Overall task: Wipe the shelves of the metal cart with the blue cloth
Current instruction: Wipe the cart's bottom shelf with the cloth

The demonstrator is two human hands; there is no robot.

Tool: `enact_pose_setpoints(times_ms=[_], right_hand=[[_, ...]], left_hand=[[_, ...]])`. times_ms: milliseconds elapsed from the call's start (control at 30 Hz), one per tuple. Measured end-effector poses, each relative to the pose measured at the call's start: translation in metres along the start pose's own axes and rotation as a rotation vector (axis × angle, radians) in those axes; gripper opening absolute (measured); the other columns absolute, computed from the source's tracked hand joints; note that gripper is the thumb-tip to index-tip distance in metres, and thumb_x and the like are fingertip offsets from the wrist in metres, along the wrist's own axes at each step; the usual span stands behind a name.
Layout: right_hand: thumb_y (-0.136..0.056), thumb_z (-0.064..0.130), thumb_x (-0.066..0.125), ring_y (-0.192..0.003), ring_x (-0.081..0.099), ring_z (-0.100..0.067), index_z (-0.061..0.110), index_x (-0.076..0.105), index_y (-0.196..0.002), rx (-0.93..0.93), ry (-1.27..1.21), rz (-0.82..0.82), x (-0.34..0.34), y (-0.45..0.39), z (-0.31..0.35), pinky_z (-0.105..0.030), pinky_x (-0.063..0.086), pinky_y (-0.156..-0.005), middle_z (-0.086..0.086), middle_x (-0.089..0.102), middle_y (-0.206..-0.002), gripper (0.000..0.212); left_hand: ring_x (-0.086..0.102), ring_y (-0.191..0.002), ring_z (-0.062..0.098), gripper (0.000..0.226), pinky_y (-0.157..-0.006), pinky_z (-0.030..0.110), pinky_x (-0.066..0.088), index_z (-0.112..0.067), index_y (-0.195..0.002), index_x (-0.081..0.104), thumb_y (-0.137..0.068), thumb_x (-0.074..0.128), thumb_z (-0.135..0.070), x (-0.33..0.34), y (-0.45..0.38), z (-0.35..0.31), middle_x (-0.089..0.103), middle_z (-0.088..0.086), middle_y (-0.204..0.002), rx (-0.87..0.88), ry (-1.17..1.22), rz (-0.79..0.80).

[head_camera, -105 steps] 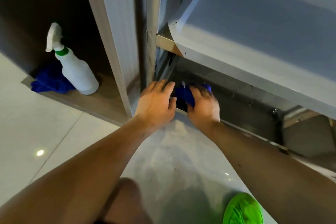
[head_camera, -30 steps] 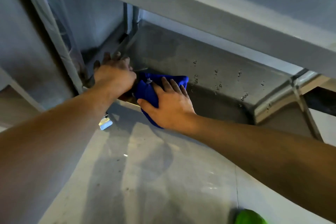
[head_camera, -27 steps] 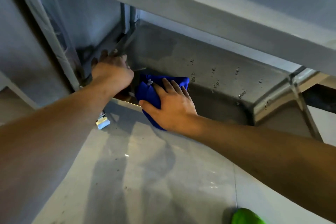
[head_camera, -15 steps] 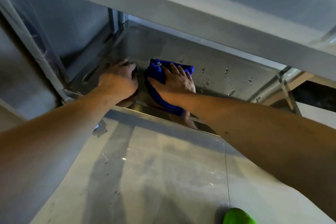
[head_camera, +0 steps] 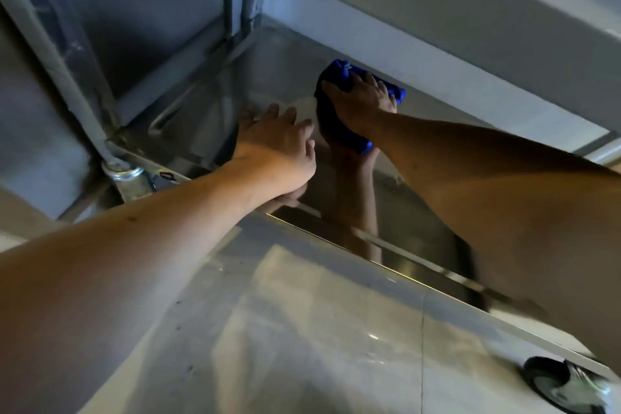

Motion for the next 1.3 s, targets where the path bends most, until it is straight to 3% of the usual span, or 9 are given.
enact_pose_setpoints(times_ms=[167, 333, 400, 600, 800, 1000, 1100, 1200, 1300], right_hand=[[-0.088, 0.078, 0.031, -0.146, 0.027, -0.030, 0.032, 0.034, -0.153, 0.038, 0.011, -0.016, -0.004, -0.021, -0.009, -0.050, 0.020, -0.116, -0.004, 0.033, -0.160, 0.079], [-0.088, 0.077, 0.032, -0.146, 0.026, -0.029, 0.032, 0.035, -0.152, 0.037, 0.008, -0.019, -0.004, -0.008, -0.013, -0.051, 0.021, -0.116, -0.003, 0.034, -0.159, 0.078], [-0.088, 0.077, 0.033, -0.146, 0.025, -0.028, 0.033, 0.036, -0.152, 0.016, -0.001, -0.015, -0.004, 0.005, -0.016, -0.052, 0.021, -0.117, -0.002, 0.035, -0.158, 0.077], [-0.085, 0.079, 0.029, -0.147, 0.023, -0.029, 0.033, 0.035, -0.152, -0.031, -0.009, -0.005, -0.006, 0.078, -0.023, -0.054, 0.019, -0.119, -0.002, 0.031, -0.160, 0.082], [-0.086, 0.080, 0.023, -0.149, 0.021, -0.026, 0.038, 0.031, -0.153, -0.070, 0.003, 0.001, -0.004, 0.145, -0.021, -0.053, 0.015, -0.120, 0.001, 0.025, -0.164, 0.079], [-0.090, 0.075, 0.029, -0.151, 0.015, -0.028, 0.036, 0.026, -0.155, -0.096, -0.018, 0.067, -0.009, 0.186, -0.020, -0.053, 0.012, -0.121, -0.002, 0.020, -0.165, 0.076], [-0.091, 0.076, 0.026, -0.151, 0.013, -0.032, 0.034, 0.025, -0.155, -0.067, -0.017, 0.076, -0.012, 0.210, -0.022, -0.057, 0.011, -0.120, -0.006, 0.020, -0.165, 0.076], [-0.090, 0.077, 0.021, -0.151, 0.014, -0.034, 0.032, 0.027, -0.155, -0.072, -0.003, 0.058, -0.013, 0.232, -0.032, -0.059, 0.013, -0.120, -0.007, 0.022, -0.164, 0.080], [-0.089, 0.079, 0.019, -0.151, 0.015, -0.033, 0.033, 0.028, -0.154, -0.105, 0.000, 0.044, -0.012, 0.235, -0.038, -0.059, 0.012, -0.120, -0.006, 0.024, -0.164, 0.080]], left_hand=[[0.038, -0.135, 0.028, 0.047, -0.112, 0.060, 0.020, -0.029, -0.131, 0.053, -0.090, 0.034, -0.040, 0.000, 0.001, -0.002, 0.050, 0.005, -0.142, -0.003, 0.028, 0.037], [0.048, -0.119, 0.029, 0.045, -0.101, 0.056, 0.031, -0.026, -0.107, 0.060, -0.075, 0.031, -0.040, -0.011, -0.004, -0.007, 0.059, 0.005, -0.115, -0.018, 0.049, 0.116], [0.047, -0.119, 0.029, 0.044, -0.100, 0.056, 0.030, -0.026, -0.105, 0.058, -0.073, 0.032, -0.039, -0.012, -0.005, -0.007, 0.057, 0.004, -0.116, -0.023, 0.057, 0.146], [0.029, -0.140, 0.034, 0.041, -0.112, 0.062, 0.020, -0.029, -0.133, 0.047, -0.095, 0.040, -0.039, -0.005, 0.000, -0.009, 0.041, 0.006, -0.145, 0.003, 0.021, 0.162], [0.023, -0.143, 0.036, 0.042, -0.116, 0.060, 0.015, -0.027, -0.135, 0.048, -0.095, 0.042, -0.041, -0.011, 0.004, -0.010, 0.037, 0.008, -0.150, -0.045, 0.023, 0.179], [0.009, -0.150, 0.031, 0.055, -0.117, 0.059, 0.013, -0.031, -0.149, 0.036, -0.095, 0.041, -0.035, -0.010, 0.000, -0.014, 0.020, 0.003, -0.163, -0.115, 0.036, 0.253], [0.020, -0.146, 0.036, 0.051, -0.114, 0.056, 0.024, -0.027, -0.145, 0.043, -0.095, 0.039, -0.032, -0.013, -0.003, -0.020, 0.029, 0.007, -0.158, -0.155, 0.041, 0.272], [0.044, -0.125, 0.037, 0.041, -0.102, 0.053, 0.040, -0.018, -0.125, 0.060, -0.094, 0.038, -0.034, -0.017, -0.007, -0.025, 0.053, 0.014, -0.132, -0.166, 0.038, 0.231], [0.045, -0.126, 0.037, 0.045, -0.103, 0.053, 0.040, -0.015, -0.128, 0.059, -0.098, 0.037, -0.041, -0.018, -0.007, -0.030, 0.052, 0.016, -0.135, -0.201, 0.042, 0.186]])
Point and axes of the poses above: each hand's wrist, its own y-axis away from the middle knuckle, its own x-axis out of the palm, z = x × y, the point moved 4 cm from there along -y, towards the middle knuckle
